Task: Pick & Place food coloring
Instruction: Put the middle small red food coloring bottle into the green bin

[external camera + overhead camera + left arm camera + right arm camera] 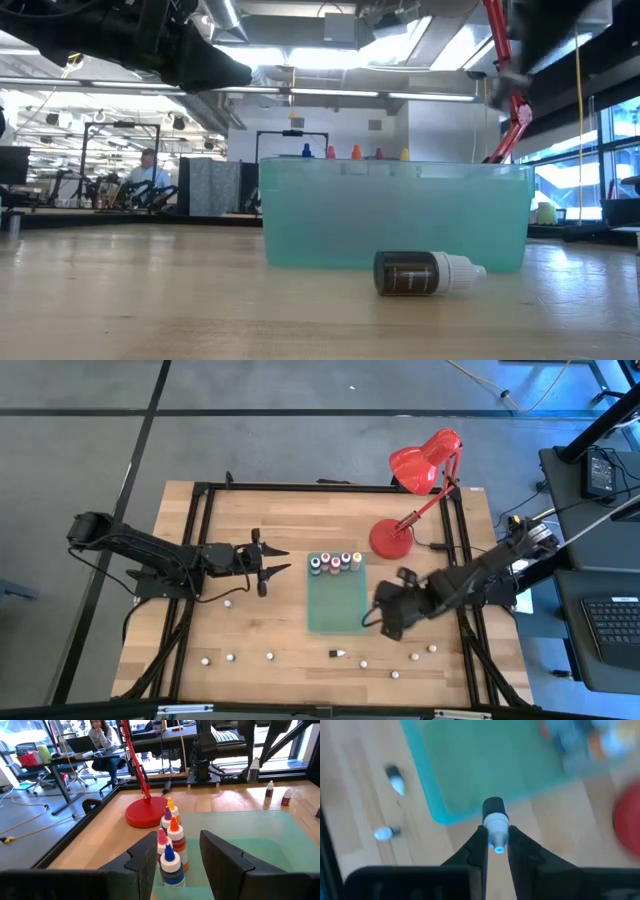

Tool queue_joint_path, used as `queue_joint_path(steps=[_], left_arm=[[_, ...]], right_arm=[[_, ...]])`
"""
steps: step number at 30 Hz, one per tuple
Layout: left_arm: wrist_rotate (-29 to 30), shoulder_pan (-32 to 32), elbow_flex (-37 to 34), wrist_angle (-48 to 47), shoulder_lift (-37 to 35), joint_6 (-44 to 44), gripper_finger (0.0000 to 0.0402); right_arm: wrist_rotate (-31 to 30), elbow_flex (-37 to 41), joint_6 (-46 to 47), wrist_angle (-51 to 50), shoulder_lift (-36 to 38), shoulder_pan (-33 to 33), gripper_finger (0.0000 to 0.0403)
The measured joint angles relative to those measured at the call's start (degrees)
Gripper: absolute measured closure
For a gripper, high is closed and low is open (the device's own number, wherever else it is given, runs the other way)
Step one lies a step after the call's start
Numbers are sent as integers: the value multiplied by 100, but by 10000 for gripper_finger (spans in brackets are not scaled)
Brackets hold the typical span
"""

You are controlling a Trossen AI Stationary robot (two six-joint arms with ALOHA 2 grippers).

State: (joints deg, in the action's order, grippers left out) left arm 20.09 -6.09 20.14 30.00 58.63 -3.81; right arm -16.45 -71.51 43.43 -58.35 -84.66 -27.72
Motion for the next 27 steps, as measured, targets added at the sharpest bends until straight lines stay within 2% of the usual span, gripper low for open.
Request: queue_joint_path(steps=[4,12,19,27], left_arm=[[-1,-1,0,0,0,0,258],[-3,0,0,-17,0,0,258],[-1,0,0,-20,0,0,258],[-1,0,0,-22,0,0,258]], right_arm=[[530,-103,-1266,551,-55,709,345],[1128,-407,-2585,552,-597,1652,345],[1210,-905,-3142,254,-1357,2021,345],[1223,-1171,-3366,-73,-2185,2072,345]])
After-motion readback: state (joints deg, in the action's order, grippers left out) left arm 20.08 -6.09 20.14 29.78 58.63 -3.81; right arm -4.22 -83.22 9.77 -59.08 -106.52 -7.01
